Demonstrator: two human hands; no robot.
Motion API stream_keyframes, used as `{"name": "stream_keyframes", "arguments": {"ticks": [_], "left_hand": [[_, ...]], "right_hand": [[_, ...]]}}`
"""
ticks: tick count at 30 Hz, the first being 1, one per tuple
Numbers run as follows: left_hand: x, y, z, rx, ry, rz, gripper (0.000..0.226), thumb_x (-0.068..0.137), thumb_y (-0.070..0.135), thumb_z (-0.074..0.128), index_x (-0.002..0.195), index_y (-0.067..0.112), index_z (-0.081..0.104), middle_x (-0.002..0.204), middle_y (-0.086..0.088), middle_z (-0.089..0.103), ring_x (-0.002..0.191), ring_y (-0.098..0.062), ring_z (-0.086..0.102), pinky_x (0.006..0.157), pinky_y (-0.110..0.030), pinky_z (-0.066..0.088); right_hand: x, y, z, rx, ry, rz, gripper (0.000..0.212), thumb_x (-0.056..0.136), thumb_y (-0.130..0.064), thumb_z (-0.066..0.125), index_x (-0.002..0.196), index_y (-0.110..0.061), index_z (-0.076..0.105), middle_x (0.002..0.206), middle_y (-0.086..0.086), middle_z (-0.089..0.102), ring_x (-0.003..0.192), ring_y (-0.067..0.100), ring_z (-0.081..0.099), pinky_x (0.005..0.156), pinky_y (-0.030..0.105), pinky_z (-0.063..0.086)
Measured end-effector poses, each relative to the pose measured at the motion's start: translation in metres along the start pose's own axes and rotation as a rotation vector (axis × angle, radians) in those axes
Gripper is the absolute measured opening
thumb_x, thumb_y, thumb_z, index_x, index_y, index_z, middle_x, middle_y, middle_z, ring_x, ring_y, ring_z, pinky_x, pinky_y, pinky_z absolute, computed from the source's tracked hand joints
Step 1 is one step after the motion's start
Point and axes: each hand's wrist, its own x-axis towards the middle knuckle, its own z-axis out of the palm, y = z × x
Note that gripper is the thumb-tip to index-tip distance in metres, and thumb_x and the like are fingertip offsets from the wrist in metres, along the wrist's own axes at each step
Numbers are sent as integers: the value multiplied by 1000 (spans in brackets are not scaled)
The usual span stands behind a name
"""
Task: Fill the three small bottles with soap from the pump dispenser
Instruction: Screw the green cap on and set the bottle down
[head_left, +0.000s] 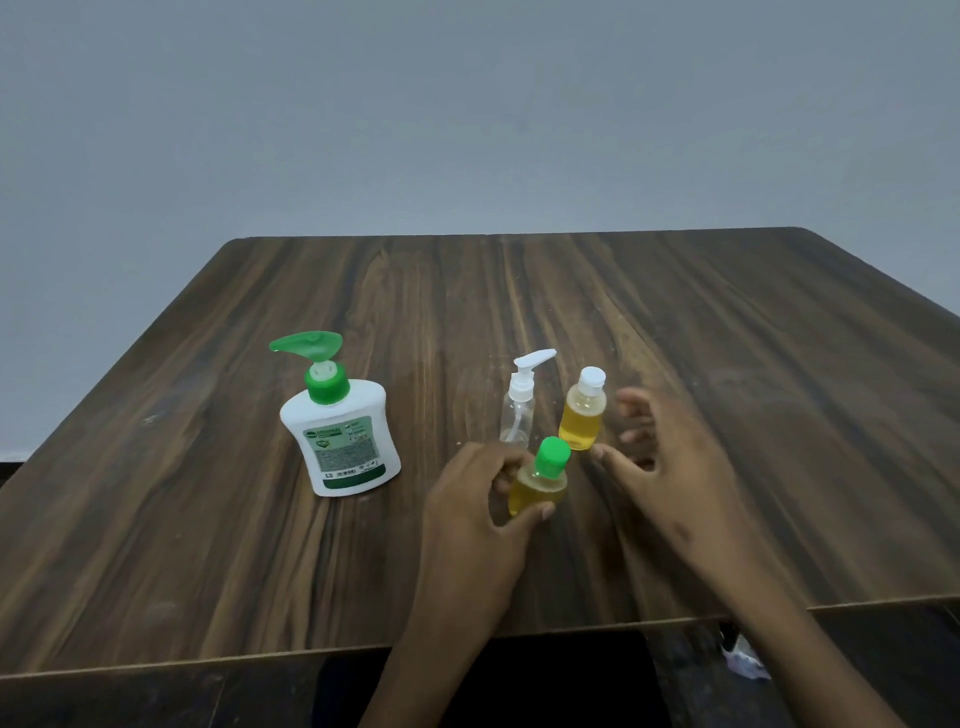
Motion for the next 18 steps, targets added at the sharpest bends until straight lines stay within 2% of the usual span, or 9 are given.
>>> {"name": "stream_keyframes", "arguments": {"ticks": [3,6,8,11,15,18], "left_hand": [[16,4,15,4,-6,-1,41,77,13,95,112,22,77,100,16,67,95,5,61,81,-5,45],[29,5,24,20,25,3,41,76,11,95,112,20,78,97,16,67,91,9,61,78,-5,46],[35,4,29,25,48,-4,41,76,11,95,112,19,79,99,14,71,86,5,63,76,-8,48],[39,4,37,36,88,4,42,75,10,96,113,18,80,104,9,77,83,1,63,79,-13,52],[42,6,45,78,152,31,43,77,9,95,117,15,80,109,5,79,90,-1,62,82,2,40],[48,7,47,103,162,24,44,78,10,95,119,12,79,110,3,79,93,-3,63,82,1,41]], "right_hand": [[19,-2,6,7,-58,-81,60,79,-24,86,132,-29,59,117,-17,64,100,7,65,82,32,54],[30,-7,8,-66,-107,-80,55,85,-23,82,135,-22,61,121,-10,66,102,7,60,75,10,36],[34,-6,10,-74,-99,-102,48,86,-23,81,130,-21,64,116,-10,67,97,4,56,71,0,32],[36,1,9,-29,-97,-86,47,85,-23,83,128,-23,65,111,-14,64,99,6,58,70,1,33],[32,13,4,8,-98,-61,58,84,-22,84,137,-24,61,121,-11,64,104,11,60,74,10,37],[29,14,4,25,-112,-52,59,86,-24,83,139,-27,58,122,-12,62,100,8,60,76,19,44]]}}
